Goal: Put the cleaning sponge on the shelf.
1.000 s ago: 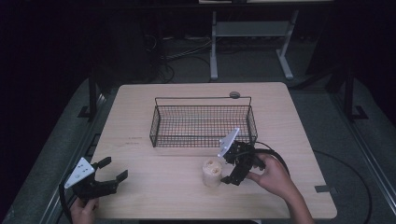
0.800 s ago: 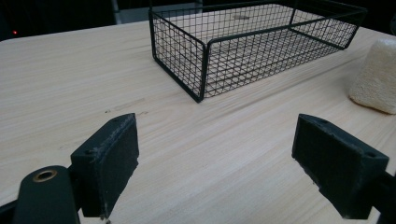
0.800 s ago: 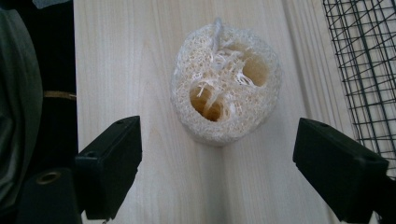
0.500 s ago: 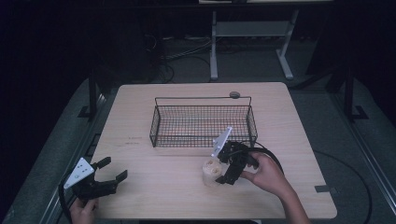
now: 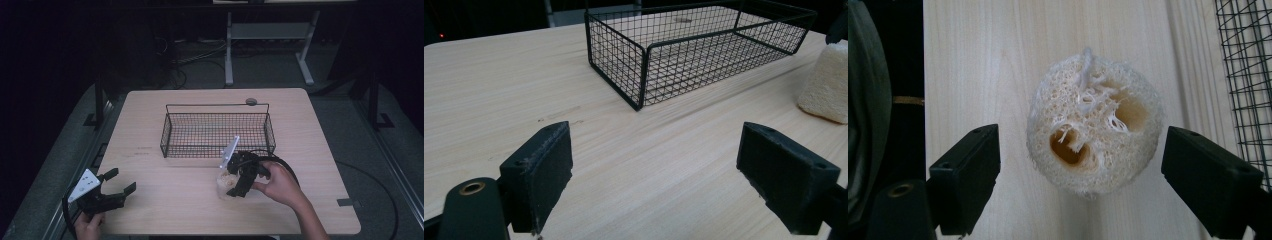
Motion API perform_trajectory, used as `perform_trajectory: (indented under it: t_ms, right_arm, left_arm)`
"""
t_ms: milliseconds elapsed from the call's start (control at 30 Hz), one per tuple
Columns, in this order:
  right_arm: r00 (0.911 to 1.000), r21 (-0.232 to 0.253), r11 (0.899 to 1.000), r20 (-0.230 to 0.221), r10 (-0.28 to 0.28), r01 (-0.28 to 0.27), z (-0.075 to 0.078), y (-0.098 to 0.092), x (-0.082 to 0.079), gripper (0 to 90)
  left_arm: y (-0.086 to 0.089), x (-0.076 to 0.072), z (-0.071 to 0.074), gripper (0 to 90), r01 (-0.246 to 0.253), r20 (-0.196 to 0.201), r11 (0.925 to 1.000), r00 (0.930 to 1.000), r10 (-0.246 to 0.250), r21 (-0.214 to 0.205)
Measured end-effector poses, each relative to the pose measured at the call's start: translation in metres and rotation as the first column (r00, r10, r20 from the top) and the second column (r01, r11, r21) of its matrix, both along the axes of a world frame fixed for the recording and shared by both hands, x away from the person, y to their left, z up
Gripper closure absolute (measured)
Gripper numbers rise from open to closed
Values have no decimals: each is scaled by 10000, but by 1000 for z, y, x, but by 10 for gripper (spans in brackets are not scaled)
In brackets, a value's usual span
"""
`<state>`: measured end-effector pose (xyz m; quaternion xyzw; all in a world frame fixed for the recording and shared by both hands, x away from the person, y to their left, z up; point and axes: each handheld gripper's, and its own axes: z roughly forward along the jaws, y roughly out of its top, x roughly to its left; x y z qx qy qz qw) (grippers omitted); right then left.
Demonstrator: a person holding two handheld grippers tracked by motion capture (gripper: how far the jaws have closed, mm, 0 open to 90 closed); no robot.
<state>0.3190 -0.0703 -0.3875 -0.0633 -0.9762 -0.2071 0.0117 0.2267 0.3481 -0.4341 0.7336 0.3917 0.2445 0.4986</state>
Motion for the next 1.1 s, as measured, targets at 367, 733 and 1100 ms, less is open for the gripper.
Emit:
perform_trajectory:
  t_ms: [367,733,1100]
  right_arm:
    - [9999,-101,9999,-112,84,-85,-4,8,6,224]
    - [9997,-124,9998,-228,118,-121,-6,8,8,283]
    - [9994,238,9997,-326,116,-108,2,1,10,285]
  left_arm:
    - [1,-1,0,139,-82,5,9999,10000,82,-123]
    - [1,-1,0,140,-54,48,9999,10000,55,-87]
    - [1,-1,1,140,-40,39,10000,10000,40,-70]
